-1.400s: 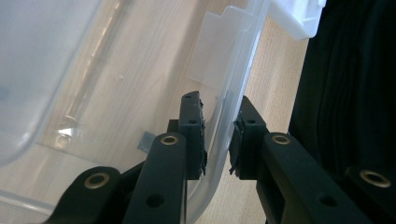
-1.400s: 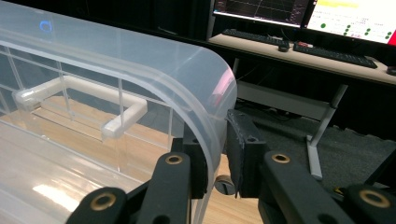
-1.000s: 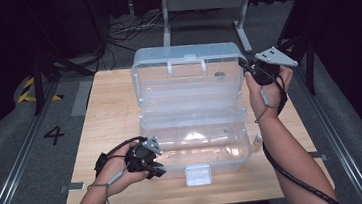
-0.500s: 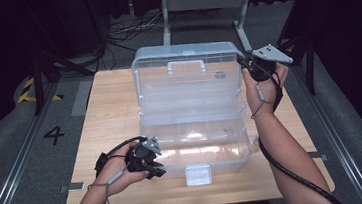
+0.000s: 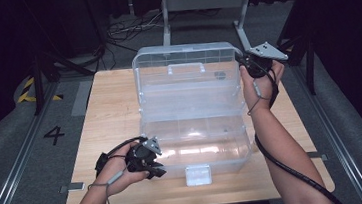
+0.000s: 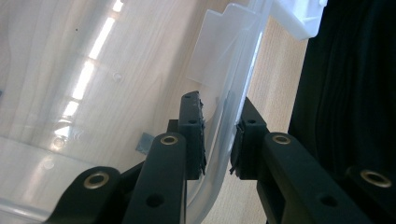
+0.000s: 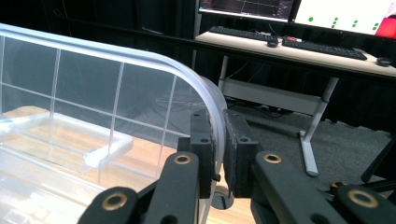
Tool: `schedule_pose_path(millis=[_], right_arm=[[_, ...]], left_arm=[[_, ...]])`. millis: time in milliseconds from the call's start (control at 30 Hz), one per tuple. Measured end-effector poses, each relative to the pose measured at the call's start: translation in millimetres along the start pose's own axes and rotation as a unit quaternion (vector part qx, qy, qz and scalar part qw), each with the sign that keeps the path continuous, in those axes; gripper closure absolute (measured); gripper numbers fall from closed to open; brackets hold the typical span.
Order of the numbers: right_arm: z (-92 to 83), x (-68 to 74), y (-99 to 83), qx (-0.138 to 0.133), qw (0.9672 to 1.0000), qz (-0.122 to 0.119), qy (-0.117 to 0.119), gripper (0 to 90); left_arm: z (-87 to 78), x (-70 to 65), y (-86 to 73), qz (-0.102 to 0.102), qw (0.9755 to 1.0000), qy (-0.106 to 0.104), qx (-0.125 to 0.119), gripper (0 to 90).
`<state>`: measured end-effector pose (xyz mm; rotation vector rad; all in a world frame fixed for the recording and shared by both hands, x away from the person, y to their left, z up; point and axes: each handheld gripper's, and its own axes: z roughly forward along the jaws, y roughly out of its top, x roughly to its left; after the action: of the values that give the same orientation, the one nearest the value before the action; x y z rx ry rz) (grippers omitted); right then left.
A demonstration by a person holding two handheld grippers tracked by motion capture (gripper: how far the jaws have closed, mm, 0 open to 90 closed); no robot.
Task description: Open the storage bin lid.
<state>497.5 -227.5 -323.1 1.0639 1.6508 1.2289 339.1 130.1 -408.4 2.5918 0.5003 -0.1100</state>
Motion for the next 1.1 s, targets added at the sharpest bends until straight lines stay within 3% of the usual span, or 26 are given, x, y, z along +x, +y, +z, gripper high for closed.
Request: schedule_pose_path(millis=[1100], right_arm=[[32.4,-15.6,-13.6,0.002,0.9995,0.010,0.029,83.6]], left_arm=[[2.1,1.1,-0.8,-0.003,1.0000,-0.003,-0.002,76.9]])
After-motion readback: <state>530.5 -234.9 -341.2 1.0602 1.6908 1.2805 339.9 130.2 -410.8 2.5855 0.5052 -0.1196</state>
